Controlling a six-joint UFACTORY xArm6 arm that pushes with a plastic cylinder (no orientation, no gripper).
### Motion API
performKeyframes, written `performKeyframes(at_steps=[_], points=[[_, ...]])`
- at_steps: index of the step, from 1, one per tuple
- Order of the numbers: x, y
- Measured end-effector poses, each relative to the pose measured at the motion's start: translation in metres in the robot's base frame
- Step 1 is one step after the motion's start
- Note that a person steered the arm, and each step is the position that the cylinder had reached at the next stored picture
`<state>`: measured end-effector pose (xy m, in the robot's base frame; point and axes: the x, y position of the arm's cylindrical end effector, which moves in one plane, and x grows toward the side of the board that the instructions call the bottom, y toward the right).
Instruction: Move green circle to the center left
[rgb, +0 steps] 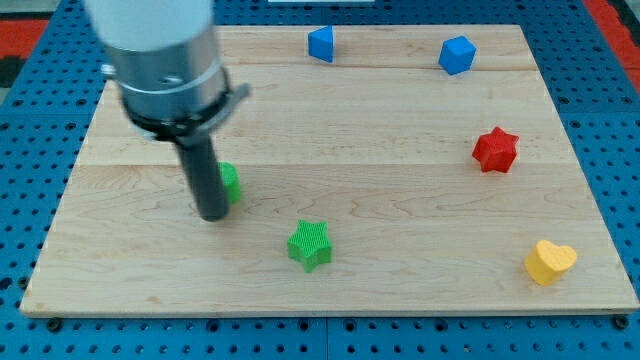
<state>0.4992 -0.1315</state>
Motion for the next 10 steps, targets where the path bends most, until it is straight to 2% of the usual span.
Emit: performKeyframes(at_steps=[1,2,4,5,6,7,8,9,10], points=[[-0.054,-0.024],[-0.045,-0.008],[-0.045,0.073],[-0.075,0.099],[-0.107,0.036],[-0.104,-0.009],[-0.096,0.095],[-0.073,0.044],[-0.109,-0.047]])
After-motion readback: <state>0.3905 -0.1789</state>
